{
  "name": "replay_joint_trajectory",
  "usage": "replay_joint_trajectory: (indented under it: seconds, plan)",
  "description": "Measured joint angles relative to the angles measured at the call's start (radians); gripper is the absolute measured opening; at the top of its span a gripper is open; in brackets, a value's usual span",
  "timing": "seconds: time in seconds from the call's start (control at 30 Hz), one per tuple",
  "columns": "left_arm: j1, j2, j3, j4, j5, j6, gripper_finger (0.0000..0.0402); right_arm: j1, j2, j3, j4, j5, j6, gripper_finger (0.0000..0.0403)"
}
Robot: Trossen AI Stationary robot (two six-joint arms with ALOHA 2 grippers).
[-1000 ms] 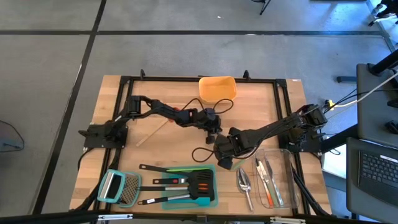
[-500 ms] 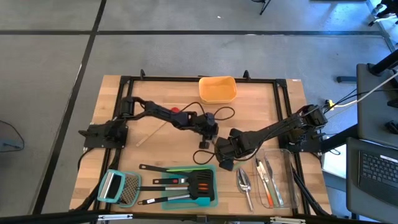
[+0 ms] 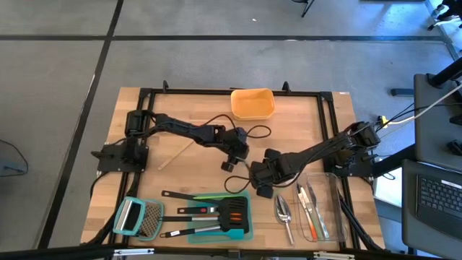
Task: Pick & Place Kitchen Items
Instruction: Put the blue table knife into the transparent bin
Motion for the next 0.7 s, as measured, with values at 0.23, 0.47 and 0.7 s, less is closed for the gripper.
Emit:
replay_joint_trajectory:
  seconds: [0.23,0.47,0.7]
  plan:
    - [0.0,0.004,0.0,0.005,0.034,0.097,0.0167,0.012,0.0,0.0,0.007,0.004,-0.054,0.0198]
    - [0.001,0.034,0.0,-0.016,0.098,0.125,0.0159,0.012,0.0,0.0,0.011,0.005,-0.054,0.0198]
    - [0.009,0.056,0.0,0.007,0.079,0.178,0.0161,0.01,0.0,0.0,0.041,0.008,-0.054,0.0199]
